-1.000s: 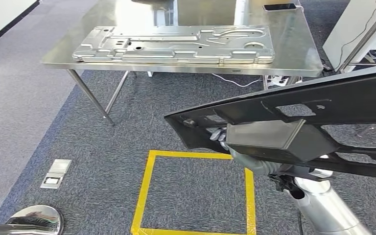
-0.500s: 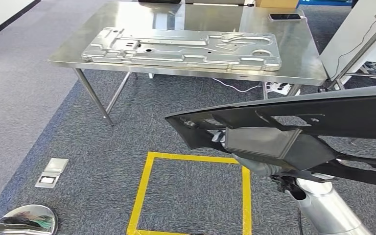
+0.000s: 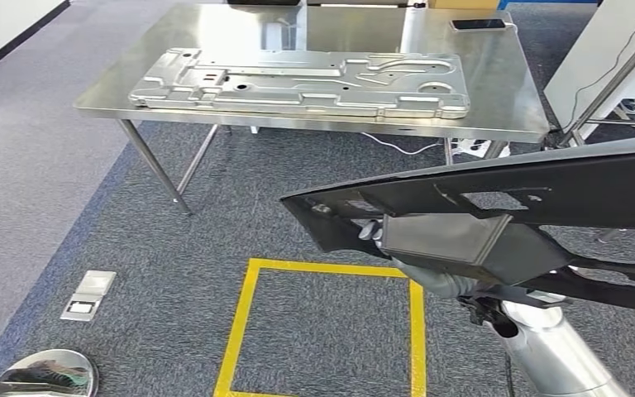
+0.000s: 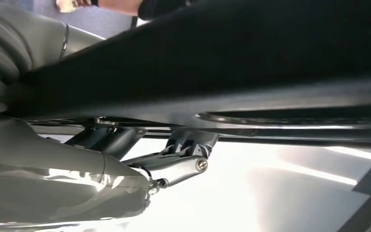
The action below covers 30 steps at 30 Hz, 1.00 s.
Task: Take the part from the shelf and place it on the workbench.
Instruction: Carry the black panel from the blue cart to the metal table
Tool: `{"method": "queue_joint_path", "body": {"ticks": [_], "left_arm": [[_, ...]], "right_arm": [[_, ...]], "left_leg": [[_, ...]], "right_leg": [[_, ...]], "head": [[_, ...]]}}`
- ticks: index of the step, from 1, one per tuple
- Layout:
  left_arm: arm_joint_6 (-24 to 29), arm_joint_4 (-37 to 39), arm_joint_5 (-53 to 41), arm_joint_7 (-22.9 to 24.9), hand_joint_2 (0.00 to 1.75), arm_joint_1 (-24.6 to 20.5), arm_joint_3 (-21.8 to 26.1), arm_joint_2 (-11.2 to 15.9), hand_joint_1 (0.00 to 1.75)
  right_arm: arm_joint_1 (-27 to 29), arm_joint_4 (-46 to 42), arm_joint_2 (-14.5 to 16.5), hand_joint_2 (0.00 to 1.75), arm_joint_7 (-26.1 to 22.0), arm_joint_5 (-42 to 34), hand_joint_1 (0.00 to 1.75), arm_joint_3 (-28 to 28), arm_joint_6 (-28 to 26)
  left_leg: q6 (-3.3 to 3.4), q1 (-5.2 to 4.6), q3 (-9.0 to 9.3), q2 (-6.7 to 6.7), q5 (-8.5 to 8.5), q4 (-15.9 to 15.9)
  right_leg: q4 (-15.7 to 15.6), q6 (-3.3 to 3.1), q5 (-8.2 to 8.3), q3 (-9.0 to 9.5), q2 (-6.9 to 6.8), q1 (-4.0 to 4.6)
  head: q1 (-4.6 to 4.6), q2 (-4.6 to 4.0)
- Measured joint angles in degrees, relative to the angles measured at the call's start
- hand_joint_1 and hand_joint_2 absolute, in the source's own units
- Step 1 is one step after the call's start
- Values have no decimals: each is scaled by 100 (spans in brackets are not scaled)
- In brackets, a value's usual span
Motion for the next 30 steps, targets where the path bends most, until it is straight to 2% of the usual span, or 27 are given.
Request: {"method": "queue_joint_path", "body": {"ticks": [1,2,4,5,6,8,10,11,12,14,15,16,17,19,20,21,23,25,26,27,29,30], "left_arm": [[0,0,0,0,175,7,0,0,0],[0,0,0,0,175,11,0,0,0],[0,0,0,1,175,10,0,0,0],[0,0,0,1,175,8,0,0,0],[0,0,-1,2,175,7,0,-1,0],[0,0,-1,3,175,9,0,-1,0],[1,0,0,1,175,13,0,1,0],[2,0,0,-1,175,12,0,1,0],[2,0,0,-2,175,8,0,1,0],[1,0,0,-2,175,3,0,-3,0],[0,0,0,-1,175,6,0,-4,0],[1,0,0,-1,175,9,0,-4,0],[1,0,0,0,175,10,0,-4,0],[1,0,0,0,175,9,0,-8,0],[1,0,0,0,175,6,0,-12,0],[0,0,0,0,175,4,0,-16,0],[0,0,0,0,175,2,0,-20,0],[0,0,0,0,175,-2,0,-16,0],[0,0,0,-2,175,-5,0,-14,0],[0,0,-1,-3,175,-8,0,-13,0],[0,0,-1,-4,175,-5,0,-13,0],[0,0,-1,-3,175,1,0,-13,0]], "right_arm": [[2,1,0,175,0,0,175,1,0],[3,1,1,175,0,0,175,2,0],[-2,1,1,175,-1,0,175,2,0],[-8,1,1,175,-1,0,175,2,0],[-13,0,1,175,-1,0,175,2,0],[-19,-1,1,175,-1,1,175,2,0],[-21,-2,1,175,-2,1,175,0,0],[-26,-2,0,175,-2,0,175,-1,0],[-29,-1,-1,175,-2,0,175,-2,0],[-25,5,-2,175,-2,0,175,-1,0],[-15,9,-2,175,-1,0,175,-1,0],[-7,11,-2,175,-1,0,175,0,0],[-2,12,-2,175,0,0,175,0,0],[-7,11,-2,175,0,0,175,-1,0],[-12,10,-1,175,-1,1,175,-2,0],[-18,8,-1,175,-1,1,175,-2,0],[-24,6,-1,175,-2,1,175,-2,0],[-30,4,-1,175,-2,0,175,-3,0],[-35,2,-1,175,-2,0,175,-3,0],[-40,1,1,175,-2,0,175,-2,0],[-43,1,2,175,-2,0,175,1,0],[-39,2,3,175,-2,0,175,2,0]], "left_leg": [[-20,26,-59,0,66,59],[-34,46,-10,0,241,-112],[-51,68,285,-4,678,-840],[-50,63,414,-7,811,-1150],[-44,53,489,-12,858,-1342],[-16,22,504,-18,829,-1428],[53,31,516,-16,848,-1476],[95,34,527,-11,868,-1503],[136,33,537,-5,883,-1525],[183,-6,540,4,884,-1527],[196,-26,543,5,881,-1526],[207,-45,549,5,878,-1525],[217,-62,560,3,874,-1524],[228,-88,595,0,856,-1523],[225,-107,602,-3,844,-1512],[215,-119,599,-4,836,-1504],[187,-131,580,-3,831,-1492],[150,-127,572,-3,794,-1471],[115,-123,538,-5,718,-1382],[73,-108,452,-7,586,-1183],[-19,-43,128,-7,243,-484],[-55,-6,-35,-7,131,-151]], "right_leg": [[0,5,-4,7,2,-8],[0,16,-11,20,6,-19],[-1,54,-32,52,14,-40],[0,81,-39,57,20,-41],[1,114,-39,51,25,-39],[-19,192,-19,38,31,-39],[-10,260,-52,39,25,-51],[102,274,-144,-5,23,-49],[340,274,-297,-106,22,-42],[1073,255,-652,-438,23,-11],[1379,246,-746,-580,23,6],[1511,231,-734,-639,23,23],[1404,211,-607,-587,23,39],[692,136,-210,-245,21,74],[327,99,-67,-73,18,90],[89,67,-1,33,18,104],[-45,38,-4,80,26,121],[-76,1,8,87,25,92],[-93,-19,17,94,17,69],[-107,-37,25,101,6,44],[-108,-47,24,99,-11,30],[-108,-46,22,99,-15,25]], "head": [[0,-1],[0,0],[0,1],[-1,1],[-1,1],[-2,1],[-1,0],[0,-1],[0,-1],[0,-1],[0,-1],[0,-1],[0,0],[0,0],[0,0],[-1,-1],[-1,-1],[-2,-1],[-4,-1],[-6,-1],[-8,-1],[-8,0]]}}
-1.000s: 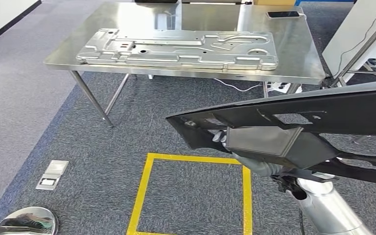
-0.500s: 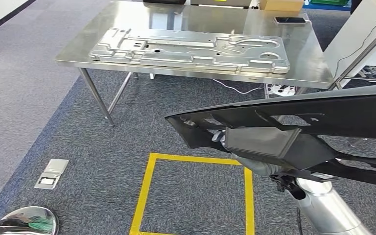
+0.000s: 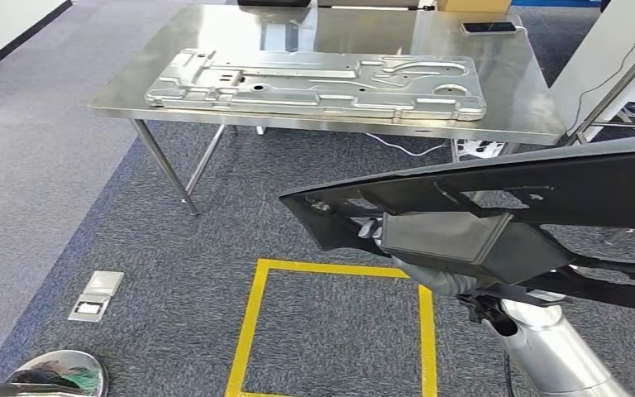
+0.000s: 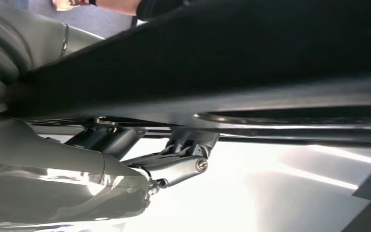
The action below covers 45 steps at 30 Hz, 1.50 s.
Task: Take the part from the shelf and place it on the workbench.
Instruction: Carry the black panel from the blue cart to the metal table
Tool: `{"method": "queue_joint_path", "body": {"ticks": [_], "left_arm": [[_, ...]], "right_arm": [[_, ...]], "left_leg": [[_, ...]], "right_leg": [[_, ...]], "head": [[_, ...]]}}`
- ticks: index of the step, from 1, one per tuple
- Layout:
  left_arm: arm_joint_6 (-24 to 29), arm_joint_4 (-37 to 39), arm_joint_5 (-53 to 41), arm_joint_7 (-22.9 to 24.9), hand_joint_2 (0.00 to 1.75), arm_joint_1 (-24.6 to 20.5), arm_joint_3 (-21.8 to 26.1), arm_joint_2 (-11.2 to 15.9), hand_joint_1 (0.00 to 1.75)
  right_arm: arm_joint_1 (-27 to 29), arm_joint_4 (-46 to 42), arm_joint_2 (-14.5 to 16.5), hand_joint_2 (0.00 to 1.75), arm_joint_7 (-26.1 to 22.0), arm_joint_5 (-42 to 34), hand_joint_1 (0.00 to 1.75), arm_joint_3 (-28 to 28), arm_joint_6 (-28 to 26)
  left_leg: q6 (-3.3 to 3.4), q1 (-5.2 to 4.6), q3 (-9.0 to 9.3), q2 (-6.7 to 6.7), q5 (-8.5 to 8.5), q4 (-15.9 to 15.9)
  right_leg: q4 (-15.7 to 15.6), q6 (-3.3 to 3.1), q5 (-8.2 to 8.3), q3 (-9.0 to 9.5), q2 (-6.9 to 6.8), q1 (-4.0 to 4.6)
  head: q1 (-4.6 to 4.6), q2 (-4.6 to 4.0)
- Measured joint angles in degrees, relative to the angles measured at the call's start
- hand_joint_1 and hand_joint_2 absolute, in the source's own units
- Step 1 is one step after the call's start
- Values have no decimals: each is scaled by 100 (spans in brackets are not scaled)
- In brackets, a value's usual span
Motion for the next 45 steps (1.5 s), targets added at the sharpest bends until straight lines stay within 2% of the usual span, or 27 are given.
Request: {"method": "queue_joint_path", "body": {"ticks": [1,2,4,6,8,10,11,13,15,16,17,18,20,22,25,27,28,30,31,32,33,35,36,38,41,43,45], "left_arm": [[0,0,1,1,175,6,0,1,0],[0,0,1,1,175,11,0,1,0],[0,0,1,1,175,11,0,2,0],[0,0,1,2,175,7,0,2,0],[0,0,-1,4,175,4,0,1,0],[1,0,-1,3,175,9,0,2,0],[2,0,0,1,175,9,0,3,0],[1,0,0,-1,175,1,0,2,0],[0,0,0,1,175,0,0,-1,0],[1,0,0,2,175,3,0,-2,0],[1,0,1,3,175,6,0,-2,0],[1,0,1,3,175,6,0,-2,0],[1,0,1,3,175,3,0,-3,0],[0,0,1,3,175,0,0,-4,0],[0,0,0,3,175,-3,0,-3,0],[0,0,0,2,175,-8,0,-1,0],[0,0,1,1,175,-10,0,0,0],[0,0,1,2,175,-2,0,0,0],[0,0,1,3,175,4,0,0,0],[0,0,1,3,175,9,0,0,0],[0,0,1,3,175,11,0,0,0],[0,0,1,3,175,9,0,0,0],[0,0,1,3,175,6,0,0,0],[0,0,1,4,175,2,0,0,0],[0,0,1,4,175,7,0,0,0],[0,0,1,2,175,0,0,0,0],[0,0,1,2,175,-6,0,-1,0]], "right_arm": [[3,2,0,175,0,1,175,2,0],[5,3,0,175,0,1,175,3,0],[3,2,0,175,0,1,175,5,0],[-2,0,0,175,0,0,175,4,0],[-5,-1,0,175,1,1,175,4,0],[-7,-2,0,175,2,1,175,2,0],[-11,-3,0,175,2,1,175,-1,0],[-16,-1,0,175,2,1,175,-4,0],[-4,5,0,175,2,2,175,-3,0],[6,8,0,175,2,2,175,-2,0],[13,9,0,175,2,2,175,-2,0],[17,9,0,175,2,2,175,-2,0],[13,9,0,175,2,2,175,-3,0],[6,5,0,175,1,1,175,-3,0],[5,2,-1,175,1,1,175,-4,0],[-7,-2,0,175,1,1,175,-3,0],[-11,-3,1,175,0,1,175,-2,0],[-10,0,2,175,0,1,175,1,0],[-8,2,2,175,0,1,175,2,0],[-7,3,2,175,0,2,175,4,0],[-7,3,2,175,1,2,175,4,0],[-11,2,2,175,1,1,175,5,0],[-15,2,2,175,1,0,175,5,0],[-17,1,2,175,1,1,175,4,0],[-20,-1,2,175,1,2,175,1,0],[-26,-2,1,175,0,1,175,-3,0],[-17,4,0,175,1,2,175,-3,0]], "left_leg": [[-29,29,-94,0,-12,177],[-52,52,-87,0,89,133],[-78,86,202,0,510,-538],[-64,78,488,-2,765,-1176],[-18,46,549,-5,756,-1330],[59,41,555,-2,769,-1366],[110,44,563,3,786,-1389],[193,45,576,15,808,-1423],[225,18,576,19,803,-1424],[234,4,581,20,800,-1423],[239,-7,589,18,796,-1422],[243,-15,602,16,791,-1421],[236,-34,633,11,770,-1417],[206,-51,630,6,752,-1402],[146,-45,617,4,741,-1398],[83,-32,546,2,587,-1212],[45,-16,430,2,423,-945],[-20,22,81,2,73,-184],[-41,38,-56,2,-7,100],[-53,49,-106,2,28,185],[-57,57,-47,2,176,33],[-37,64,289,0,594,-722],[-16,55,442,-1,735,-1068],[28,31,567,-4,786,-1366],[114,18,579,2,806,-1430],[185,35,594,12,838,-1476],[219,24,593,19,839,-1480]], "right_leg": [[1,4,-3,1,-1,-6],[1,10,-7,7,1,-16],[1,42,-25,33,7,-38],[6,108,-41,43,17,-38],[-5,187,-33,37,24,-34],[-18,260,-43,48,24,-49],[46,279,-108,26,24,-53],[522,280,-414,-177,27,-47],[1278,268,-743,-527,28,-27],[1516,262,-789,-641,28,-17],[1546,252,-721,-658,28,-9],[1334,237,-547,-563,27,-3],[566,191,-146,-207,26,14],[72,152,4,8,32,40],[-17,100,1,23,44,46],[-42,44,20,30,30,14],[-49,23,24,32,19,0],[-49,6,21,29,7,-2],[-48,5,19,30,4,-2],[-48,7,18,32,5,-3],[-47,12,15,39,8,-5],[-48,34,1,62,18,-7],[-44,55,-8,65,25,0],[-43,112,-9,54,33,12],[-53,216,-33,58,33,0],[251,245,-261,-61,35,-4],[961,244,-613,-378,35,3]], "head": [[0,0],[0,0],[0,-1],[-2,-1],[-2,-1],[-1,-1],[-1,-1],[0,-1],[0,-1],[0,-1],[0,-1],[0,-1],[-1,0],[-2,0],[-3,-1],[-5,-1],[-7,-1],[-9,0],[-9,0],[-9,0],[-9,0],[-9,-1],[-9,-1],[-8,-1],[-4,-1],[-4,0],[-4,0]]}}
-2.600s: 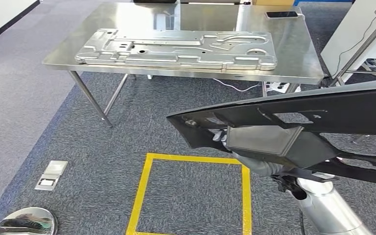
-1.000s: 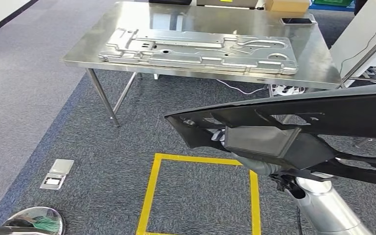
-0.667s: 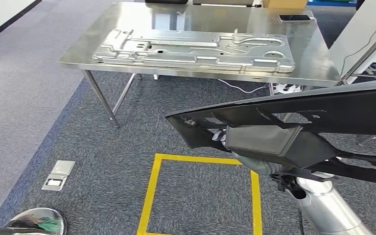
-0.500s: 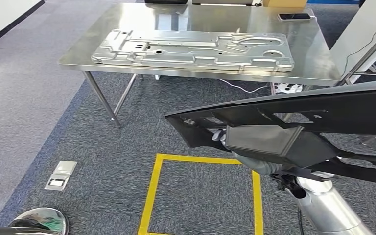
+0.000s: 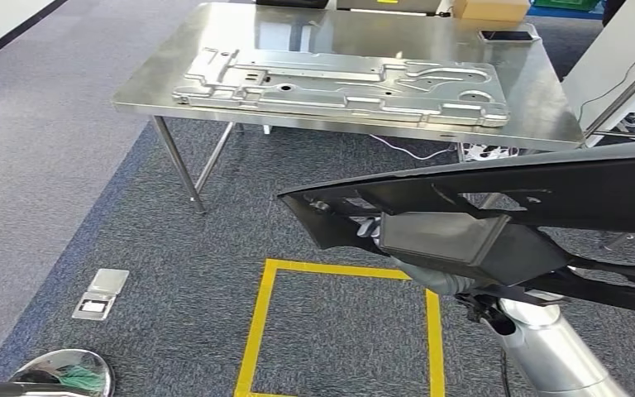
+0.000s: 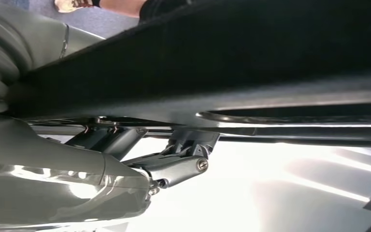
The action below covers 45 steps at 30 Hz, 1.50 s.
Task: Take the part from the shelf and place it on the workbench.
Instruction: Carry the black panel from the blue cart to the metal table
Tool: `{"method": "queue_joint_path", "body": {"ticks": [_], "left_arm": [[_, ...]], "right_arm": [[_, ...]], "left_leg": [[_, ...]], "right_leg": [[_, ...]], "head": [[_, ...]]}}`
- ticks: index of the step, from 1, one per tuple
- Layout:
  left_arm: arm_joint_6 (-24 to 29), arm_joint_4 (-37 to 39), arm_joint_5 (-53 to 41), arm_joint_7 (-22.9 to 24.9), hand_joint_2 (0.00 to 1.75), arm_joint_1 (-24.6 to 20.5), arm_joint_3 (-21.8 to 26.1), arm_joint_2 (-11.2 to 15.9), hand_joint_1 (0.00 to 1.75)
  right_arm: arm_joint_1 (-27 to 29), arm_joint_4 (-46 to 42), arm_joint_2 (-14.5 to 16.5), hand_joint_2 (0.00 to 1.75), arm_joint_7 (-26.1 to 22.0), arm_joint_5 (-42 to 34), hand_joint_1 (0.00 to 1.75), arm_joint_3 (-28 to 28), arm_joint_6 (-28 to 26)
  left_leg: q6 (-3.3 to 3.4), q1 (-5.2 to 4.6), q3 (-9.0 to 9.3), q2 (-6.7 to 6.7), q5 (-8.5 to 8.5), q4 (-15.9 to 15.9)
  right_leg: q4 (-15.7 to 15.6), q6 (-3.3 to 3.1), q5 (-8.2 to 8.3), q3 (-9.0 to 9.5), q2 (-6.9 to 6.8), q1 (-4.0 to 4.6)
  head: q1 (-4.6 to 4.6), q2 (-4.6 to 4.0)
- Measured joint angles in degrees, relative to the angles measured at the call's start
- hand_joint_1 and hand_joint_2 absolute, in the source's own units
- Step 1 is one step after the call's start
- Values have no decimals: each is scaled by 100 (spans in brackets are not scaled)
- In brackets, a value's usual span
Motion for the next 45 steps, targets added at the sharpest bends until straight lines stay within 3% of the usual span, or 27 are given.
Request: {"method": "queue_joint_path", "body": {"ticks": [1,2,3,5,7,10,12,13,15,17,18,19,21,22,23,27,29,31,32,33,34,36,37,39,42,43,45], "left_arm": [[0,0,0,1,175,3,0,0,0],[0,0,0,1,175,7,0,-1,0],[0,0,0,2,175,9,0,-1,0],[0,0,0,2,175,8,0,-1,0],[0,0,0,2,175,3,0,-1,0],[0,0,0,2,175,3,0,-1,0],[0,0,0,1,175,-2,0,0,0],[0,0,0,1,175,-5,0,1,0],[0,0,-1,1,175,-1,0,1,0],[0,0,-1,2,175,12,0,1,0],[0,0,-1,2,175,16,0,1,0],[0,0,0,2,175,18,0,1,0],[0,0,-1,2,175,14,0,2,0],[0,0,0,1,175,11,0,3,0],[0,0,-1,1,175,8,0,4,0],[0,0,0,-1,175,9,0,5,0],[0,0,0,-2,175,5,0,5,0],[0,0,0,-1,175,5,0,4,0],[0,0,0,-1,175,8,0,4,0],[0,0,0,-1,175,10,0,4,0],[0,0,0,-1,175,11,0,4,0],[0,0,0,-1,175,11,0,3,0],[0,0,0,0,175,8,0,2,0],[0,0,0,1,175,7,0,1,0],[0,0,0,1,175,5,0,1,0],[0,0,0,0,175,1,0,1,0],[0,0,0,-1,175,0,0,1,0]], "right_arm": [[11,4,0,175,1,1,175,1,0],[21,8,0,175,1,1,175,2,0],[27,10,0,175,2,1,175,3,0],[23,10,0,175,2,1,175,2,0],[15,9,1,175,2,1,175,2,0],[15,5,1,175,1,0,175,1,0],[8,2,1,175,0,-1,175,0,0],[3,0,2,175,-1,-1,175,1,0],[2,-1,2,175,-1,-1,175,3,0],[7,1,2,175,-1,0,175,7,0],[8,1,2,175,-1,0,175,8,0],[7,1,2,175,-1,1,175,9,0],[1,-1,2,175,-1,0,175,9,0],[0,-1,2,175,0,0,175,9,0],[0,0,2,175,0,0,175,9,0],[-6,-4,2,175,-1,-1,175,3,0],[-7,-4,2,175,-1,-1,175,-1,0],[10,2,2,175,1,-1,175,1,0],[22,4,2,175,1,0,175,2,0],[30,5,2,175,2,0,175,3,0],[33,5,2,175,1,0,175,3,0],[28,7,2,175,1,1,175,2,0],[23,7,2,175,1,0,175,2,0],[29,7,2,175,1,-1,175,1,0],[28,1,2,175,1,-1,175,1,0],[22,-1,3,175,0,-2,175,1,0],[19,-3,3,175,1,-2,175,3,0]], "left_leg": [[7,-8,1,2,-2,1],[10,-15,5,3,-5,3],[11,-18,12,2,-7,5],[3,-20,33,-4,-20,13],[-30,-41,26,-9,-40,37],[-89,-48,2,-11,-36,43],[-139,-37,-29,-11,-133,144],[-171,-27,-114,-12,-269,347],[-228,-3,-430,-11,-633,1056],[-256,13,-692,-11,-792,1605],[-254,14,-689,-11,-705,1581],[-242,13,-577,-11,-519,1323],[-185,-4,-223,-16,-119,540],[-152,-18,-92,-18,-15,251],[-123,-33,-27,-21,10,100],[-32,-35,12,-17,5,-14],[13,-14,31,-5,31,-56],[26,-20,29,-1,29,-55],[28,-22,30,1,27,-54],[29,-23,34,1,25,-51],[27,-22,44,0,19,-49],[1,-26,67,-5,-7,-31],[-20,-36,65,-9,-23,-12],[-66,-56,41,-13,-36,14],[-122,-44,14,-14,-92,73],[-149,-37,-39,-14,-193,208],[-207,-17,-313,-14,-542,835]], "right_leg": [[325,0,-106,-151,0,4],[488,-2,-109,-229,0,8],[425,-6,0,-202,-1,10],[-245,-26,400,100,-4,10],[-853,-57,623,366,-3,25],[-1003,-119,622,408,15,43],[-1018,-181,638,413,8,24],[-1027,-210,645,416,-2,9],[-1026,-242,643,414,-18,5],[-1025,-247,640,416,-22,9],[-1025,-247,638,422,-19,10],[-1024,-244,634,432,-13,11],[-1024,-226,620,451,-4,19],[-1022,-210,615,451,0,23],[-1021,-187,612,444,2,26],[-977,-56,547,432,2,15],[-563,-27,265,260,4,15],[187,-5,-80,-87,5,19],[462,5,-152,-217,4,20],[547,13,-112,-259,3,20],[381,18,45,-184,2,17],[-384,15,459,174,-5,14],[-727,1,584,326,-4,17],[-995,-49,620,428,7,31],[-1013,-153,633,420,13,24],[-1019,-191,638,423,5,13],[-1023,-237,636,424,-13,4]], "head": [[0,-1],[0,-1],[0,-1],[0,0],[0,0],[-1,-1],[-3,-1],[-4,-1],[-7,-1],[-7,-1],[-7,-1],[-7,0],[-7,1],[-7,1],[-6,0],[-4,0],[-3,0],[-2,-1],[-2,-1],[-2,-1],[-2,-1],[-3,-1],[-2,-1],[-4,-1],[-5,0],[-7,0],[-9,1]]}}
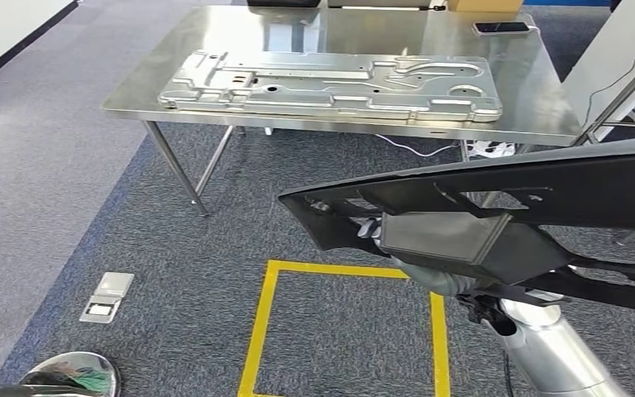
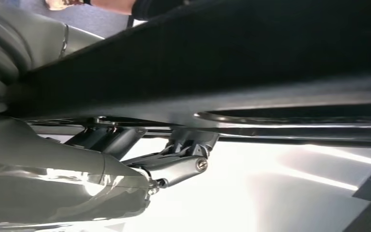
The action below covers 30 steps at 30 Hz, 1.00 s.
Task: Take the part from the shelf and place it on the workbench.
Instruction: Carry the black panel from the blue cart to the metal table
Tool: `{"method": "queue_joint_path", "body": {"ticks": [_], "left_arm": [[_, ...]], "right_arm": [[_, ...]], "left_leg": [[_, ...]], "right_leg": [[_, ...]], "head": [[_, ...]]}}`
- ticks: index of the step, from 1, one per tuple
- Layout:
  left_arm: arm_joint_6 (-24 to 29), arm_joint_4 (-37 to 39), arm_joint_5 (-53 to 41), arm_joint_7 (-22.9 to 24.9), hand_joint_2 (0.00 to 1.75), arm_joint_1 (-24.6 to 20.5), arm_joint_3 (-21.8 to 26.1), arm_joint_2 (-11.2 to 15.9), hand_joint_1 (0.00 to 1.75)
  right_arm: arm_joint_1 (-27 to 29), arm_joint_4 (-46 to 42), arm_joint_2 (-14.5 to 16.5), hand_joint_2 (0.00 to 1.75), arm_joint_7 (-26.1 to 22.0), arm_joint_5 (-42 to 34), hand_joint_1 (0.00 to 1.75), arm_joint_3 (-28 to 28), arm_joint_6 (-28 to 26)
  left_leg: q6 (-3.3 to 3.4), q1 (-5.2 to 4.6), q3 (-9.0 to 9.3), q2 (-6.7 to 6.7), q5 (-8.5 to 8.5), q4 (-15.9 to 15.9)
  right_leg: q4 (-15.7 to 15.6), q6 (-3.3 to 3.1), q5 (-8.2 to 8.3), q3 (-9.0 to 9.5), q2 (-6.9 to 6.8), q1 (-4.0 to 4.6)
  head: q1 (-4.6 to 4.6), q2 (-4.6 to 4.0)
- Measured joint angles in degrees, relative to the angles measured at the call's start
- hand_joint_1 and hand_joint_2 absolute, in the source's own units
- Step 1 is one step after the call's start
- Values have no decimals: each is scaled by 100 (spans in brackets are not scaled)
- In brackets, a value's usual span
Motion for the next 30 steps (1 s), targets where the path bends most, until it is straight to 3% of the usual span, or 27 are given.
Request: {"method": "queue_joint_path", "body": {"ticks": [2,3,4,7,9,12,14,16,17,18,19,20,22,23,27,29,30], "left_arm": [[0,0,0,2,175,11,0,0,0],[0,0,0,3,175,16,0,0,0],[0,0,0,3,175,19,0,0,0],[0,0,0,2,175,14,0,3,0],[0,0,-1,1,175,9,0,6,0],[1,0,-1,1,175,8,0,7,0],[1,0,0,-1,175,7,0,7,0],[1,0,0,-1,175,4,0,6,0],[0,0,0,1,175,7,0,5,0],[0,0,0,1,175,10,0,4,0],[0,0,0,2,175,12,0,4,0],[0,0,0,2,175,12,0,4,0],[0,0,0,2,175,8,0,3,0],[0,0,0,1,175,6,0,2,0],[0,0,0,2,175,5,0,2,0],[0,0,0,1,175,0,0,2,0],[0,0,0,1,175,0,0,2,0]], "right_arm": [[6,2,-1,175,1,1,175,3,0],[7,3,-1,175,1,2,175,3,0],[7,3,-1,175,1,2,175,4,0],[-1,1,0,175,-1,1,175,4,0],[-2,-1,1,175,-1,1,175,4,0],[-7,-4,1,175,0,1,175,1,0],[-16,-4,-1,175,0,1,175,-4,0],[-8,2,-1,175,1,2,175,-3,0],[3,5,-1,175,1,2,175,-2,0],[13,8,-1,175,1,2,175,-1,0],[20,8,-1,175,1,2,175,-1,0],[20,8,-1,175,1,2,175,-1,0],[12,9,0,175,1,2,175,-2,0],[10,8,0,175,1,2,175,-1,0],[16,4,-1,175,1,1,175,-3,0],[8,2,0,175,1,1,175,-2,0],[6,2,0,175,1,1,175,-2,0]], "left_leg": [[-32,18,-330,0,-262,707],[-35,21,-392,0,-246,823],[-26,21,-346,0,-117,703],[60,-1,149,-5,455,-397],[110,-28,306,-11,536,-752],[162,-24,323,-8,535,-826],[211,0,341,4,564,-876],[232,-2,339,13,567,-879],[234,-4,339,16,566,-878],[235,-5,340,17,565,-875],[233,-3,346,17,562,-872],[228,0,357,15,555,-867],[192,-7,370,9,526,-836],[167,-18,363,5,512,-816],[87,-23,335,-1,478,-778],[33,-9,233,-1,281,-517],[4,1,102,-1,103,-213]], "right_leg": [[1,-11,-4,0,-10,5],[1,-12,-5,4,-8,7],[2,-10,-8,12,-4,9],[4,14,-29,45,14,20],[6,59,-37,39,18,28],[11,157,-64,33,17,23],[326,199,-299,-91,19,21],[1047,220,-671,-413,19,22],[1384,232,-789,-568,19,21],[1560,242,-800,-651,18,20],[1503,250,-693,-626,17,17],[1227,255,-494,-499,15,14],[437,251,-117,-141,8,15],[176,229,-35,-26,11,18],[27,96,-37,21,29,30],[16,27,-26,23,13,9],[15,6,-26,22,3,6]], "head": [[0,-1],[0,-1],[0,-1],[1,-1],[1,0],[3,-1],[4,-1],[4,-1],[4,-1],[4,-1],[4,-1],[4,-1],[6,-1],[6,-1],[4,-1],[3,-1],[2,-1]]}}
